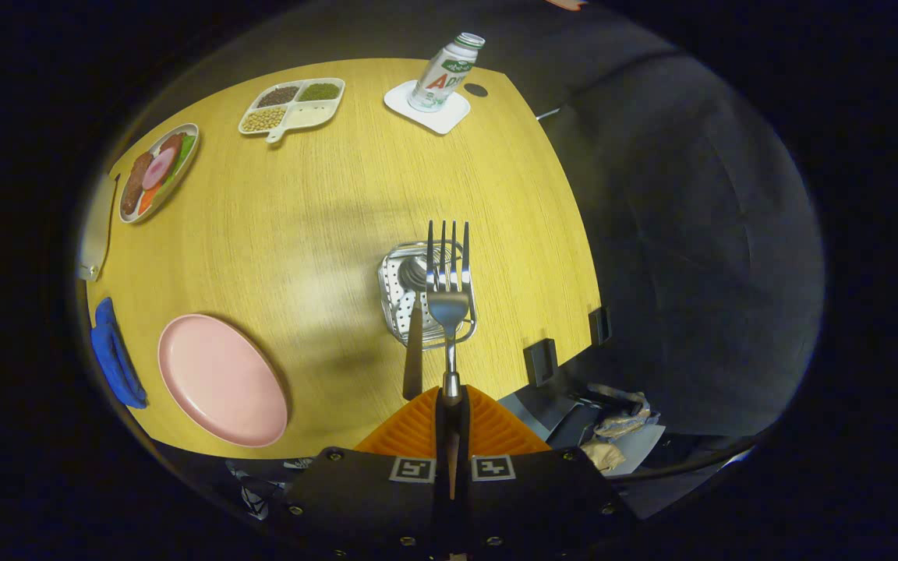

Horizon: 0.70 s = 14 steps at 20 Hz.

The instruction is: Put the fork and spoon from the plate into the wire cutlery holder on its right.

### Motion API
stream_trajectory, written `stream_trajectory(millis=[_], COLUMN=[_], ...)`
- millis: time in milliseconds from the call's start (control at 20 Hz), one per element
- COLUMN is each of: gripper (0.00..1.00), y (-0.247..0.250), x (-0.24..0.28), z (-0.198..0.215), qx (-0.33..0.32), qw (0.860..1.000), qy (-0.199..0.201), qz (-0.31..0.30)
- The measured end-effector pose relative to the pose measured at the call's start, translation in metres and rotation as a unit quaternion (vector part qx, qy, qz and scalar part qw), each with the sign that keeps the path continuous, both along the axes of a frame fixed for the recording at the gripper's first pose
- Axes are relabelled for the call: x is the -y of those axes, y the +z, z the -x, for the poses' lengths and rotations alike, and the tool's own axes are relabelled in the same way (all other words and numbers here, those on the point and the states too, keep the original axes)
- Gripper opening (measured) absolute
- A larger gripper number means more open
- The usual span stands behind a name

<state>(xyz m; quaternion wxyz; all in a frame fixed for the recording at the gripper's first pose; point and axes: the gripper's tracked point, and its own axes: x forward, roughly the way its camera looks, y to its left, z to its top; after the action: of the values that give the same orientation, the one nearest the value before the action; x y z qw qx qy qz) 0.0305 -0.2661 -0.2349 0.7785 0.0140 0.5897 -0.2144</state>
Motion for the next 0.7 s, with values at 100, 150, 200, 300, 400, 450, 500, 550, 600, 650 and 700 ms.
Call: stream_trajectory(millis=[100,150,200,300,400,450,500,550,600,650,700], gripper=[0.03,0.03,0.03,0.03,0.03,0.03,0.03,0.03,0.03,0.03,0.03], y=[-0.010,-0.014,-0.017,-0.023,-0.029,-0.031,-0.033,-0.035,-0.036,-0.037,-0.038], x=[0.007,0.010,0.011,0.014,0.015,0.017,0.018,0.018,0.015,0.014,0.014], z=[0.005,0.007,0.008,0.008,0.006,0.006,0.006,0.004,0.003,0.000,-0.003], qx=[-0.026,-0.041,-0.055,-0.074,-0.094,-0.109,-0.125,-0.137,-0.150,-0.157,-0.162], qw=[1.000,0.999,0.998,0.997,0.995,0.993,0.991,0.989,0.987,0.986,0.984], qy=[-0.007,-0.007,-0.008,-0.010,-0.008,-0.005,0.001,0.007,0.011,0.017,0.022], qz=[-0.009,-0.013,-0.016,-0.027,-0.040,-0.043,-0.044,-0.050,-0.057,-0.061,-0.066])
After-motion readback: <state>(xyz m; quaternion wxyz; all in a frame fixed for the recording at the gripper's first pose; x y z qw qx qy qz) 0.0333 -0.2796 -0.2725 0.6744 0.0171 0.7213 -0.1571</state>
